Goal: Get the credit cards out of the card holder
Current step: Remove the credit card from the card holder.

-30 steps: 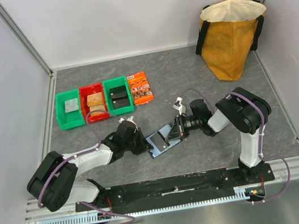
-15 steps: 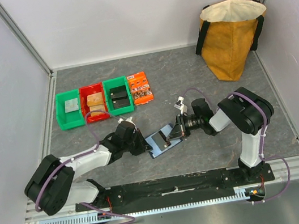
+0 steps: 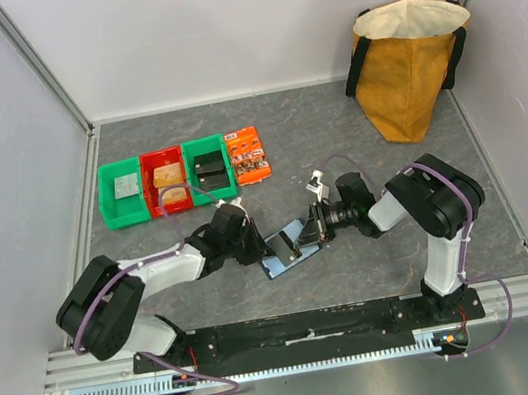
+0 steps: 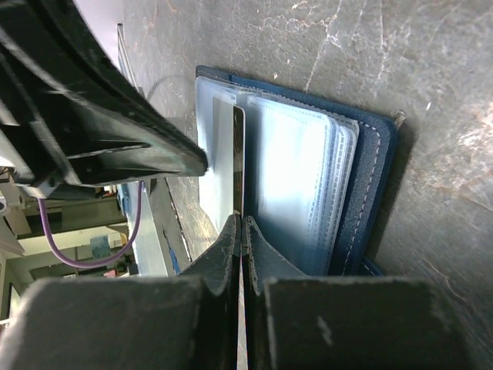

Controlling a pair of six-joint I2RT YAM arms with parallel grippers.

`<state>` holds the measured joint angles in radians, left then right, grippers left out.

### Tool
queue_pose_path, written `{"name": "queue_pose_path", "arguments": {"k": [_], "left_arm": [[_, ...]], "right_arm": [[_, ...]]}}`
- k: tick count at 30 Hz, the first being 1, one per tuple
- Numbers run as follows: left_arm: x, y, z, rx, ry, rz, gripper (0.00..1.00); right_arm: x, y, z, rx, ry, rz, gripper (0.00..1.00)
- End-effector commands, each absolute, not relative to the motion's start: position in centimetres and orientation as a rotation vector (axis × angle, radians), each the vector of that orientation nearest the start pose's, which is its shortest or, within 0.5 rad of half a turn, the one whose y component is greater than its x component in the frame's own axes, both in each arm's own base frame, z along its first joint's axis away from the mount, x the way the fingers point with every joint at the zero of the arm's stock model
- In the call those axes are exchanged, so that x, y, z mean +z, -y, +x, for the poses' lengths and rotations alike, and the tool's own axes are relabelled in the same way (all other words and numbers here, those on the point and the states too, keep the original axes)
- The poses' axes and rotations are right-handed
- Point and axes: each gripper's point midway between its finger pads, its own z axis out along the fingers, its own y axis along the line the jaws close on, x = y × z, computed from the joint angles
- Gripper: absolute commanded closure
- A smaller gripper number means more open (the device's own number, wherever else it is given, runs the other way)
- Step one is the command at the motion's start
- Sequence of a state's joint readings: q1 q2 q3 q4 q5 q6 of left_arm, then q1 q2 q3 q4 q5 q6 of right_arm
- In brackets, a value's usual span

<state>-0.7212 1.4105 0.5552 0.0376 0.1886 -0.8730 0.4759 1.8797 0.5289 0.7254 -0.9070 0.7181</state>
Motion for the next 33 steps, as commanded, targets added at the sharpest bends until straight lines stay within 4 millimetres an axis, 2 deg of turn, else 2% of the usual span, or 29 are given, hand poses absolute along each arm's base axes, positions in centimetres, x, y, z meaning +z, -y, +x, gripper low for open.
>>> {"name": "queue_pose_path", "arguments": {"k": [1, 7, 11, 25, 27, 32, 33], "left_arm": [[1.7, 26.2, 19.9, -0.857, -2.652, -0.046, 0.98], [0.1, 25.0, 18.6, -0.818, -2.707, -0.053, 0.98], [-0.3, 24.7, 18.2, -0.81, -2.721, -0.059, 0.98], [-0.2, 24.7, 18.1, -0.814, -2.714, -0.047, 0.98], [-0.1, 24.7, 18.1, -0.816, -2.713, -0.047, 0.98], [-0.1, 24.3, 18.1, -0.8, -2.71, -0.066, 0.98], [-0.2, 24.2, 18.1, -0.795, -2.71, -0.077, 0.98]], "right_arm": [[2.0, -28.7, 22.5, 1.547, -2.384, -0.334, 0.95], [1.9, -29.0, 23.3, 1.528, -2.394, -0.353, 0.78], [2.2, -29.5, 23.9, 1.534, -2.386, -0.364, 0.76], [1.8, -30.2, 23.8, 1.55, -2.404, -0.408, 0.81], [1.7, -30.3, 23.8, 1.553, -2.412, -0.413, 0.83], [1.7, -30.1, 24.0, 1.524, -2.421, -0.435, 1.0], [1.6, -29.7, 24.2, 1.502, -2.423, -0.433, 1.0]]}}
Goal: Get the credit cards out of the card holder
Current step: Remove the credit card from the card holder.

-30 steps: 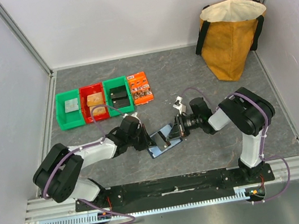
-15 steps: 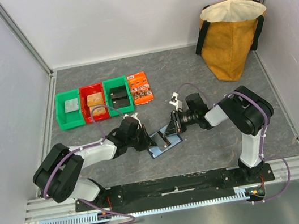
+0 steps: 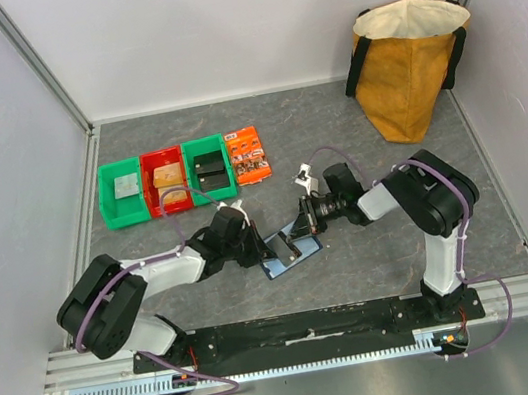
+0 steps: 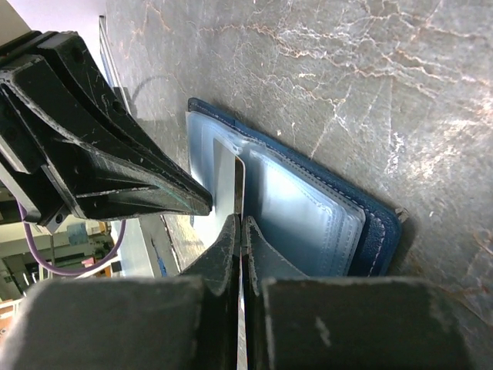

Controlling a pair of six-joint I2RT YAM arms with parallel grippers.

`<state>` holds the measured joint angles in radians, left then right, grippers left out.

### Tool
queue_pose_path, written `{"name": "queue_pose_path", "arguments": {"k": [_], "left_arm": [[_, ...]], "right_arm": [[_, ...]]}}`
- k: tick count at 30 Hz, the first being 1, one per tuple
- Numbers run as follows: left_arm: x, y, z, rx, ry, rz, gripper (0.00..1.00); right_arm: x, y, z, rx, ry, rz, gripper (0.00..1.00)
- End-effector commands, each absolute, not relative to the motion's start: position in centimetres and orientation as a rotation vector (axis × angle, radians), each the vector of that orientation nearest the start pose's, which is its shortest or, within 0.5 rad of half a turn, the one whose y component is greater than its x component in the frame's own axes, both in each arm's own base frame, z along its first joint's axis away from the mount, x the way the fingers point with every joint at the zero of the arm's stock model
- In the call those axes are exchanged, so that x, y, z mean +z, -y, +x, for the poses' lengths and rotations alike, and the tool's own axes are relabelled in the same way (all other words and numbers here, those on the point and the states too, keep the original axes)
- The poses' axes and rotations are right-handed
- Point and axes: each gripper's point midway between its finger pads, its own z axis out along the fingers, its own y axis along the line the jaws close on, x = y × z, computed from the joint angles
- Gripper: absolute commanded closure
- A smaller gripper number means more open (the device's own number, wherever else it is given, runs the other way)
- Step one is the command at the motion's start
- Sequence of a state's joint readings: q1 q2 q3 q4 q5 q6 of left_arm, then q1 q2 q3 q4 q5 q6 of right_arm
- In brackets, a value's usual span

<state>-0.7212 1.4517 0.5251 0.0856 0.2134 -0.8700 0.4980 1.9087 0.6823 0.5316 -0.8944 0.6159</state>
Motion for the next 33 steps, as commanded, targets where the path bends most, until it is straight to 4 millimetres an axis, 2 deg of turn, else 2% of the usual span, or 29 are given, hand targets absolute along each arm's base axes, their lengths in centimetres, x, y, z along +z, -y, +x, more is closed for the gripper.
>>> {"name": "queue_pose_path", "arguments": {"k": [1, 9, 13, 15, 18, 20, 26, 29, 33], "left_arm": [[-0.3, 24.1, 18.0, -0.793, -2.712, -0.08, 0.98], [-0.5, 23.8, 17.7, -0.787, -2.719, -0.092, 0.98], [0.2, 23.9, 18.0, -0.799, -2.695, -0.088, 0.98], [1.2, 24.1, 18.3, -0.818, -2.658, -0.093, 0.94], [3.9, 24.7, 19.3, -0.882, -2.559, -0.097, 0.78], [6.1, 25.1, 20.1, -0.93, -2.475, -0.105, 0.6], [13.0, 26.5, 21.4, -1.124, -2.204, -0.085, 0.21], [15.9, 27.4, 21.3, -1.247, -2.092, -0.077, 0.13], [18.9, 28.4, 21.0, -1.373, -1.968, -0.057, 0.13]], "right_arm": [[1.5, -29.2, 24.4, 1.491, -2.43, -0.416, 1.0], [2.9, -25.5, 26.6, 1.418, -2.385, -0.238, 1.0], [5.1, -24.7, 27.5, 1.395, -2.308, -0.171, 1.0], [6.6, -24.6, 27.9, 1.377, -2.259, -0.158, 1.0], [9.2, -24.3, 28.2, 1.364, -2.181, -0.109, 1.0], [11.1, -24.1, 28.2, 1.373, -2.113, -0.057, 1.0], [16.0, -23.9, 27.5, 1.438, -1.925, 0.086, 1.0], [18.3, -23.8, 27.0, 1.453, -1.829, 0.136, 1.0], [20.8, -24.1, 26.1, 1.469, -1.729, 0.172, 1.0]]}}
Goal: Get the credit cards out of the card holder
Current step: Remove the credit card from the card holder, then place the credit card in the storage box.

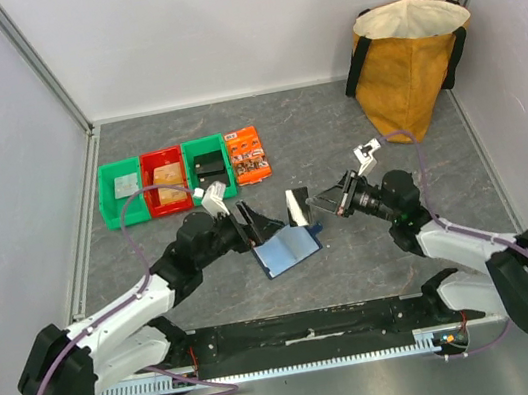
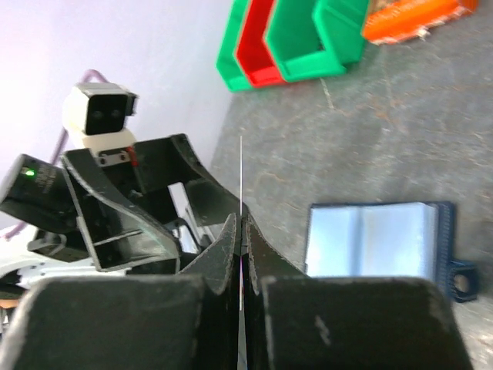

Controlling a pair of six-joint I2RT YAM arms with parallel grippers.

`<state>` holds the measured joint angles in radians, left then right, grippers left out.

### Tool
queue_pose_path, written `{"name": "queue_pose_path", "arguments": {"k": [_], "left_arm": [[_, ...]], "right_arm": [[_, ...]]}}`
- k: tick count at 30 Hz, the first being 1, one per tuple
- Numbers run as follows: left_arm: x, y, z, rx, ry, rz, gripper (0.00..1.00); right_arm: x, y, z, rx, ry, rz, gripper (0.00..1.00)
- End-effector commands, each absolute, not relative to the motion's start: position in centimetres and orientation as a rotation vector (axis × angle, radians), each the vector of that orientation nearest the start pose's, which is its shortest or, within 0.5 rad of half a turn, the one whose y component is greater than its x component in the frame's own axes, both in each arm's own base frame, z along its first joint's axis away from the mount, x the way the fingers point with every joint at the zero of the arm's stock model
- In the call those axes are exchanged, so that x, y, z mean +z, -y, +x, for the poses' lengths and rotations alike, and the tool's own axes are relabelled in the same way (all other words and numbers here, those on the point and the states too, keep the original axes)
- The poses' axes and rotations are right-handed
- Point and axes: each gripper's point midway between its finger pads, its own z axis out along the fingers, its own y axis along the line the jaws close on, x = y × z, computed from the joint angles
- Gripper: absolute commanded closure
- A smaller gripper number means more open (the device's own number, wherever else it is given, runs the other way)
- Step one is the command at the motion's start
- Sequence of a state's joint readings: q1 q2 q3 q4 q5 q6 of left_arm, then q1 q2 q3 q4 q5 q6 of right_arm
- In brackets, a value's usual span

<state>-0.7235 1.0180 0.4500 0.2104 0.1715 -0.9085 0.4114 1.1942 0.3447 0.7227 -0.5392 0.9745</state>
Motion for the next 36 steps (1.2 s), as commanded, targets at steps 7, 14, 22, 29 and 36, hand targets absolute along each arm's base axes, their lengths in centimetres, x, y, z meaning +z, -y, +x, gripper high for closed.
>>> {"name": "queue_pose_path", "arguments": {"k": [7, 14, 22, 29, 36], "left_arm": [[21.6, 29.5, 21.0, -1.46, -1.847, -0.043, 0.16], [22.5, 30.8, 20.8, -1.488, -1.82, -0.002, 0.27], [22.5, 29.9, 20.8, -1.444, -1.797, -0.01, 0.98], [21.9, 27.3, 20.1, -1.177, -1.862, 0.235, 0.98], [22.2, 25.9, 16.8, -1.006, -1.907, 0.753, 0.98]], "right_arm": [[23.4, -24.9, 24.6, 1.532, -1.627, 0.189, 1.0], [24.6, -25.6, 23.4, 1.598, -1.573, 0.191, 1.0], [24.3, -26.2, 23.0, 1.601, -1.596, 0.129, 0.98], [24.9, -27.4, 22.4, 1.46, -1.659, -0.165, 0.48], [28.8, -26.1, 21.5, 1.087, -1.628, -0.653, 0.19]]}}
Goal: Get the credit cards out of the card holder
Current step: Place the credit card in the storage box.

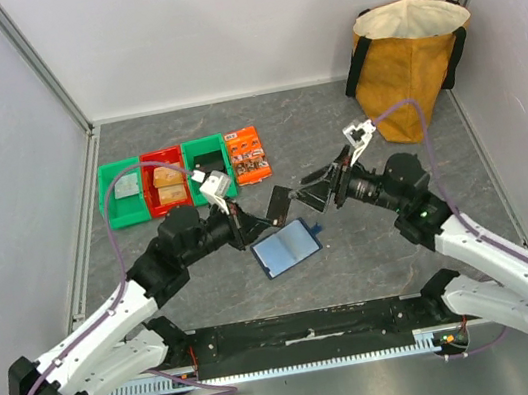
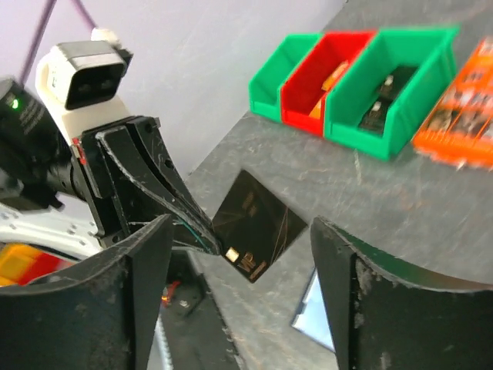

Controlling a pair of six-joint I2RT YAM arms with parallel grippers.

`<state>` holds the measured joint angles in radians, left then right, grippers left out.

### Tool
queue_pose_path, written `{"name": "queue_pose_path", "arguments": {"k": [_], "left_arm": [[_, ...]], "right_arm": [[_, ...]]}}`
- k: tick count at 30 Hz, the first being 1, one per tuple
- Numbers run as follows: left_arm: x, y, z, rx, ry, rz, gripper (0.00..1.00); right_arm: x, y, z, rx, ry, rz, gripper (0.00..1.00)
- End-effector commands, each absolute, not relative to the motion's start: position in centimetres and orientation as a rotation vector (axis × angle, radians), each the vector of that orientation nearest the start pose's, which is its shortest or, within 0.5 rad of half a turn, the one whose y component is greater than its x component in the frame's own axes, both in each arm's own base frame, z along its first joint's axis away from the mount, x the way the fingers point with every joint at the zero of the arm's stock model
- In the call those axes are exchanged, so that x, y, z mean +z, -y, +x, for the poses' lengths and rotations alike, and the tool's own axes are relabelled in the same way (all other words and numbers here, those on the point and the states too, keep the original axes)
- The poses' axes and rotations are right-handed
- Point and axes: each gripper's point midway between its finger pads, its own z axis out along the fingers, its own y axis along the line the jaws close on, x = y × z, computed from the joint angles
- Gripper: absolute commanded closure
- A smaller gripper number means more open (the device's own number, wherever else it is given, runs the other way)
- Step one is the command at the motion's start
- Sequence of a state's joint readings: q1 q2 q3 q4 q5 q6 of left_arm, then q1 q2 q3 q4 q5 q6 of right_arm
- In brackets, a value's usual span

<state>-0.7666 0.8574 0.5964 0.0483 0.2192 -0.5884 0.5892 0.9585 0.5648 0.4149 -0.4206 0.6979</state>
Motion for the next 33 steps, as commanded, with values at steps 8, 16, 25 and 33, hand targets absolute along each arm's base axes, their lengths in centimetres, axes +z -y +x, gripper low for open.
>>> {"name": "queue_pose_path", "arguments": {"k": [8, 16, 25, 33], "left_arm": [[24.1, 25.2, 13.7, -0.983, -1.814, 1.14, 0.98], [25.4, 25.2, 11.9, -1.041, -1.768, 1.286, 0.98], [25.2, 25.7, 11.9, -1.068, -1.781, 1.311, 0.98], [25.2, 25.7, 12.4, -1.051, -1.8, 1.285, 0.98]], "right_arm": [[30.8, -27.2, 18.0, 1.111, -1.544, -1.119, 0.17], [29.6, -28.1, 16.3, 1.216, -1.54, -1.307, 0.24], [28.0, -29.5, 14.9, 1.289, -1.538, -1.39, 0.41], [26.9, -30.6, 15.0, 1.305, -1.563, -1.407, 1.0]]}}
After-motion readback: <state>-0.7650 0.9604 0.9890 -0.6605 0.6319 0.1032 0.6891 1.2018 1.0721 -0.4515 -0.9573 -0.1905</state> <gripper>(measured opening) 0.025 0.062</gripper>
